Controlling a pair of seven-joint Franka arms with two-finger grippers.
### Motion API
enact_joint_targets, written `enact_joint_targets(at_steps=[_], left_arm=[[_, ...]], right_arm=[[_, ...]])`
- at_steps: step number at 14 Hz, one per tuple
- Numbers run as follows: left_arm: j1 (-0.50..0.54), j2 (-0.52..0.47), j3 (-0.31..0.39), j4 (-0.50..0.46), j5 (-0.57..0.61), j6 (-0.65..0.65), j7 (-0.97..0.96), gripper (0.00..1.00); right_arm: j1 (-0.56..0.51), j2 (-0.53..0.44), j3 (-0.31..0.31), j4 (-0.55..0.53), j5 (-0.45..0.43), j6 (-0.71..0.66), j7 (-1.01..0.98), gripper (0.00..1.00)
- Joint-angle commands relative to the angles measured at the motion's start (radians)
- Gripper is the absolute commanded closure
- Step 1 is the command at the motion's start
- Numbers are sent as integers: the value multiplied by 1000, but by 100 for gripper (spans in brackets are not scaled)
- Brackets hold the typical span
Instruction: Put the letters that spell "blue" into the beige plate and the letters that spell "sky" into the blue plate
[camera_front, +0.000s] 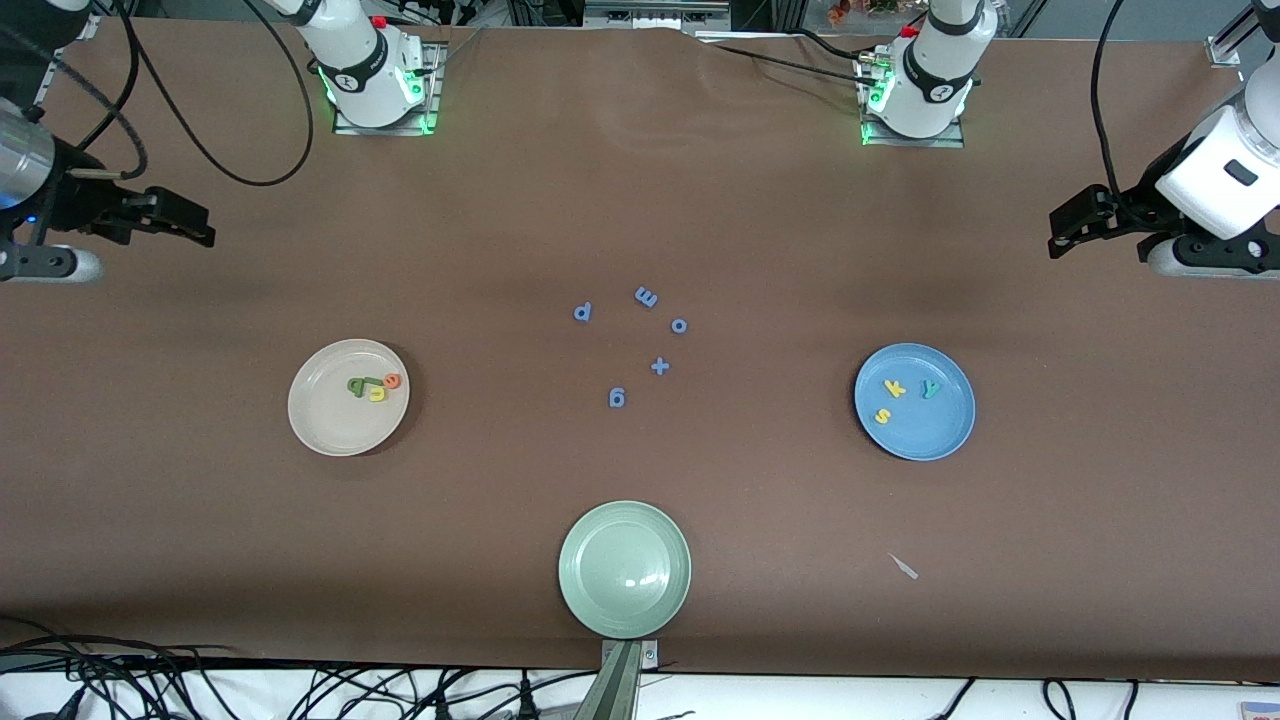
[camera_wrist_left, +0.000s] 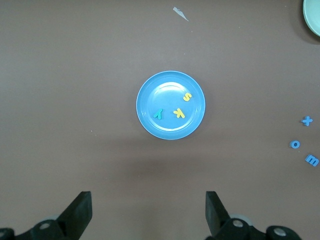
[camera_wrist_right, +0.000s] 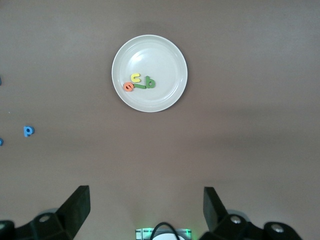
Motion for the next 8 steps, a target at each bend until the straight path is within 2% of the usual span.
enact_joint_targets(at_steps=[1,8], left_arm=[[-1,1,-4,20,26,-19,15,0],[1,1,-4,20,26,-19,15,0]], right_arm=[[-20,-9,60,-13,-79,30,-15,0],[-16,-5,59,9,-70,16,-16,0]])
